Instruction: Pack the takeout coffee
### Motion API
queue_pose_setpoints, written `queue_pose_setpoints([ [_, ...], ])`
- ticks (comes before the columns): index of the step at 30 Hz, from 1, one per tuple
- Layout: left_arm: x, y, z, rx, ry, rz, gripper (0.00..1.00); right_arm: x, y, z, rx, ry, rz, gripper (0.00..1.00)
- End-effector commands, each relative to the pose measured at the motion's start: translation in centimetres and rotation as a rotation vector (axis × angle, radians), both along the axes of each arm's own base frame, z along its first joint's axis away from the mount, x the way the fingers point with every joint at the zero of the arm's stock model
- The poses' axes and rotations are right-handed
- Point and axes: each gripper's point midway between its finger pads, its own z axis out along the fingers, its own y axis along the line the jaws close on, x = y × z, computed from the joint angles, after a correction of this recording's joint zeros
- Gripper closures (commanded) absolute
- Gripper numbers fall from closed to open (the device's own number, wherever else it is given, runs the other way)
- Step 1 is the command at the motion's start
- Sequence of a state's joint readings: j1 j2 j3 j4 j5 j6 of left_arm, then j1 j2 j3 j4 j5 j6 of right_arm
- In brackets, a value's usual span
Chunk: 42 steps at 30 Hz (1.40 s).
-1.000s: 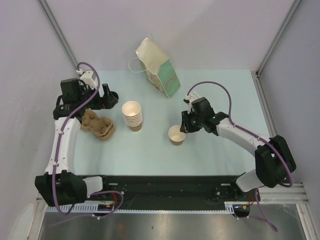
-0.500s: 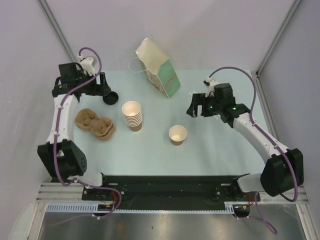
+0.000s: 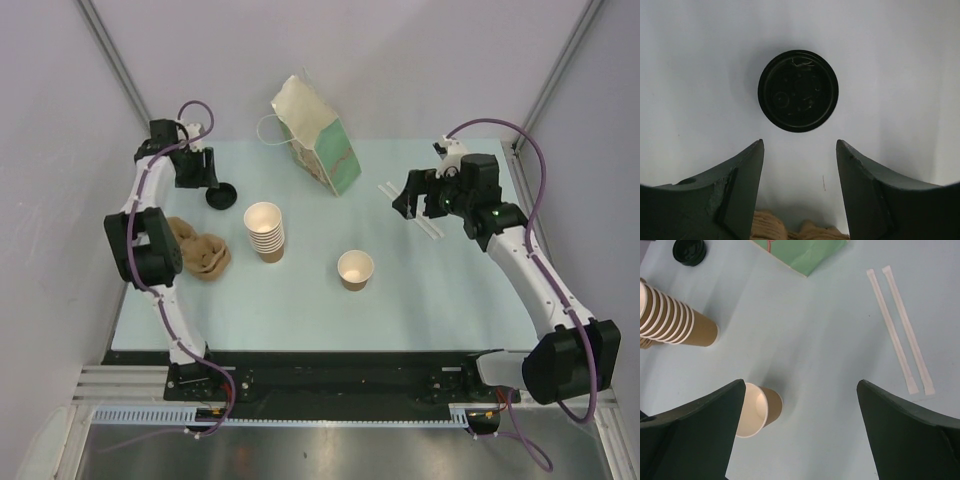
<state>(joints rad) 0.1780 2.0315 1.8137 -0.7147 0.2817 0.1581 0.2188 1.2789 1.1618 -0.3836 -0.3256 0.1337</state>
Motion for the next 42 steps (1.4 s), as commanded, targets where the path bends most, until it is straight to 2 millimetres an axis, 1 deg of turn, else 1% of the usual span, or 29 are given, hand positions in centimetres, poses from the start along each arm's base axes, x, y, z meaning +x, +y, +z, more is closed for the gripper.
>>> queue_pose_setpoints([
  [1,2.6,1.9,0.0,0.031,-0.020,0.109,0.36,0.1,1.2,2.2,-0.015,-0.095,0.136,0.00],
  [2,3.0,2.3,0.0,0.043,-0.026,0.120,0.36,0.0,1.3,1.8,-0.019,-0.083,0.144,0.00],
  [4,3.4,2.7,-1.1,0.052,-0.012,0.139,0.37,0.2,1.2,1.3,-0.012,-0.058,0.132,0.00],
  [6,3.8,3.0,-1.6,0.063,-0.008,0.152,0.41,0.2,1.4,1.3,0.006,-0.050,0.131,0.00],
  [7,4.0,3.1,-2.3,0.064,0.003,0.155,0.42,0.2,1.4,1.4,0.010,-0.053,0.136,0.00],
  [12,4.4,3.4,-3.3,0.067,0.009,0.167,0.46,0.1,1.9,1.9,0.036,-0.061,0.156,0.00],
  [14,4.7,3.4,-3.7,0.067,0.011,0.168,0.47,0.1,2.0,1.7,0.043,-0.051,0.159,0.00],
  [21,5.1,3.5,-4.7,0.062,0.029,0.174,0.54,0.3,2.0,1.8,0.060,-0.043,0.159,0.00],
  [22,5.2,3.5,-4.4,0.057,0.027,0.173,0.55,0.3,2.0,1.8,0.062,-0.044,0.158,0.00],
  [24,5.3,3.4,-4.9,0.049,0.039,0.173,0.57,0.4,2.0,1.6,0.064,-0.038,0.156,0.00],
  [33,5.4,3.3,-5.7,0.047,0.054,0.178,0.61,0.5,2.0,1.5,0.079,-0.027,0.159,0.00],
  [38,5.2,3.4,-6.6,0.045,0.074,0.182,0.62,0.6,1.9,1.3,0.085,-0.017,0.155,0.00],
  [42,5.2,3.4,-6.9,0.045,0.079,0.186,0.65,0.6,1.9,1.3,0.088,-0.017,0.156,0.00],
])
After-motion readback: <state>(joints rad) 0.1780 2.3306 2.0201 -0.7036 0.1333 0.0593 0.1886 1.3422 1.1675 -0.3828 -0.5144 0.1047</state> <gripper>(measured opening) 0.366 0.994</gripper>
